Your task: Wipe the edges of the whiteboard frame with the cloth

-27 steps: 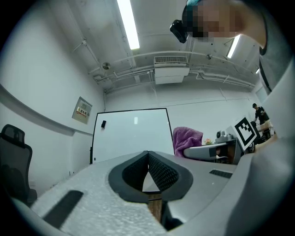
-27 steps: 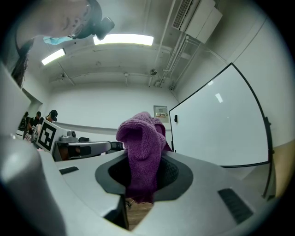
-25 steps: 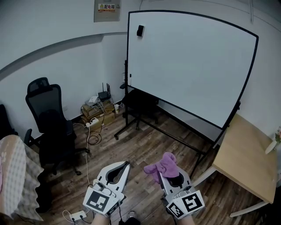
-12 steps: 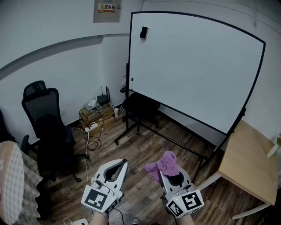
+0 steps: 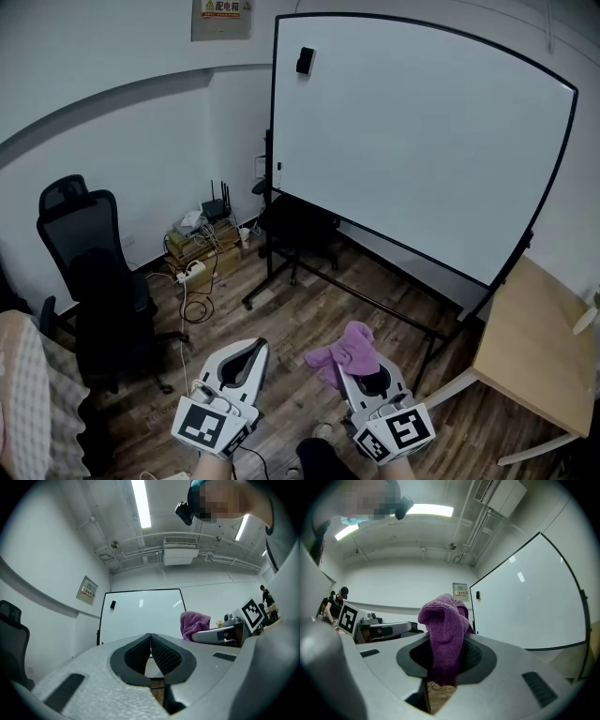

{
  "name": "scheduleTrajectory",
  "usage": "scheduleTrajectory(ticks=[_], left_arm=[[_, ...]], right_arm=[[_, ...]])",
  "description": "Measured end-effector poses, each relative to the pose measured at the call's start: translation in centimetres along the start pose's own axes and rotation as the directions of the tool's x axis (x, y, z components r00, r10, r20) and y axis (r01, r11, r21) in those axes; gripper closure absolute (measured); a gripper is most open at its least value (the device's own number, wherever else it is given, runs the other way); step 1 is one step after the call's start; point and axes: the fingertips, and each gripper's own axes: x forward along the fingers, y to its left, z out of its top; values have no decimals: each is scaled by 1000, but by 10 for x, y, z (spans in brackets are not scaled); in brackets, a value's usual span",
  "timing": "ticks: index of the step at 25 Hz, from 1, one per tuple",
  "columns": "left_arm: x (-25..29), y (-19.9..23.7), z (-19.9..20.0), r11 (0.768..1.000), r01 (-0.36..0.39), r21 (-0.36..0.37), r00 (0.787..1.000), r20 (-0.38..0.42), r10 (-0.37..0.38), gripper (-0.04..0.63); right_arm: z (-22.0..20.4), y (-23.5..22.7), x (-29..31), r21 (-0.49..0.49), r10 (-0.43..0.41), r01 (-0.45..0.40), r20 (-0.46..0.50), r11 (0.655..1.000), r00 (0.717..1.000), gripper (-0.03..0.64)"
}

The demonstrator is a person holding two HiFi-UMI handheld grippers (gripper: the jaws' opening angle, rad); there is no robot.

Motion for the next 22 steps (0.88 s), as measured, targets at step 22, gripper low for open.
scheduleTrajectory(ticks=[22], left_arm=[[138,76,-11,993,-108,35,993,44,107,580]], right_arm=[[4,-107,134,4,120,-120,22,993,993,508]])
